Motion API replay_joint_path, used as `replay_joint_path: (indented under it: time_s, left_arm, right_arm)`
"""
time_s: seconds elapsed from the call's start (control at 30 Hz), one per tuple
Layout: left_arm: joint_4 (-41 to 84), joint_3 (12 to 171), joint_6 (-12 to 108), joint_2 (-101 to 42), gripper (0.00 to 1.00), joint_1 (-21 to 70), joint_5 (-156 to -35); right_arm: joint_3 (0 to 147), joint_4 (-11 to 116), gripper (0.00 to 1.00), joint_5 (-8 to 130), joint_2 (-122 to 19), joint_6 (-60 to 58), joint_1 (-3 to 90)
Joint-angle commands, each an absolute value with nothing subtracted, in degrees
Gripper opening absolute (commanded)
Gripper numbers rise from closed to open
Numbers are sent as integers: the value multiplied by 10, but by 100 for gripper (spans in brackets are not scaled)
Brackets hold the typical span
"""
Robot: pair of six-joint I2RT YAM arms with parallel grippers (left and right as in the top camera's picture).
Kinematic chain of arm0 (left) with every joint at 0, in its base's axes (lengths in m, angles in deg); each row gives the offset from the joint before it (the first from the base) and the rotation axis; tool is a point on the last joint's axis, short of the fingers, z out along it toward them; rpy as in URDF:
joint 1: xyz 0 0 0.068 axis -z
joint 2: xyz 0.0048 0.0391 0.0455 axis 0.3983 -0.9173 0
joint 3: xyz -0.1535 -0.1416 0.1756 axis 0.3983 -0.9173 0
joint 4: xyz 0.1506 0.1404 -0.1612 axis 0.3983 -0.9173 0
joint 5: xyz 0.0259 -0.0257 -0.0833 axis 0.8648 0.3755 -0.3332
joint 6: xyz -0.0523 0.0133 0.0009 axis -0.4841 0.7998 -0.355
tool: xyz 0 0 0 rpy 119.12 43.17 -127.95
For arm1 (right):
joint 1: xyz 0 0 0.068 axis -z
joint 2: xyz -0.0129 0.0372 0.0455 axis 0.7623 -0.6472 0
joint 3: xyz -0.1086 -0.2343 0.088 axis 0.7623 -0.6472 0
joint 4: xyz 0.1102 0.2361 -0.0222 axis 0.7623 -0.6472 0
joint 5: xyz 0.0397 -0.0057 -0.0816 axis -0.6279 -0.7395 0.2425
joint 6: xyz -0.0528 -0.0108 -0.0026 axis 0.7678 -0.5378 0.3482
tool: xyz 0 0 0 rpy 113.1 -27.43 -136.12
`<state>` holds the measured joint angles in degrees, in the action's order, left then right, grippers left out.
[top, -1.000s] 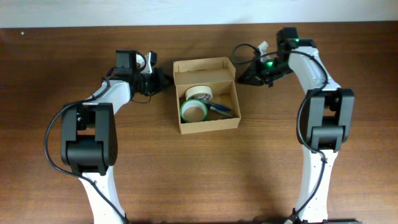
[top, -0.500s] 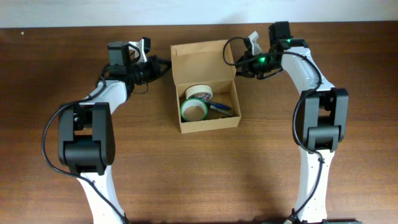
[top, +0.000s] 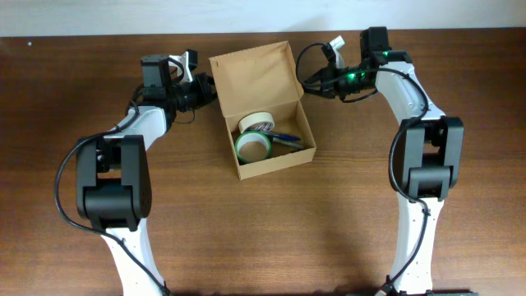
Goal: Pack container
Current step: 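Grasp the lid flap edges with both grippers and lift them upright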
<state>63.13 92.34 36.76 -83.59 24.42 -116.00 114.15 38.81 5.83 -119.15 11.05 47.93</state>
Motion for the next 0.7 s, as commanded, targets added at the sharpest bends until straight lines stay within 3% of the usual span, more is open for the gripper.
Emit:
replay_joint_path:
  time_s: [0.0,0.17,0.47,0.67]
  left_arm:
    - [668,923,365,-841,2,243,-1210]
    - [798,930,326,-841,2,247,-1284]
    - [779,943,316,-833,2,286,-1308]
    - [755,943,338,-805,2,293,-1300]
  right_arm:
    - [1140,388,4,27,-1197,123,479]
    - [1148,388,4,28,-1187,136,479]
    - [1196,353,4,39,-1148,146,479]
    - [1240,244,4,143,-1114,218,478]
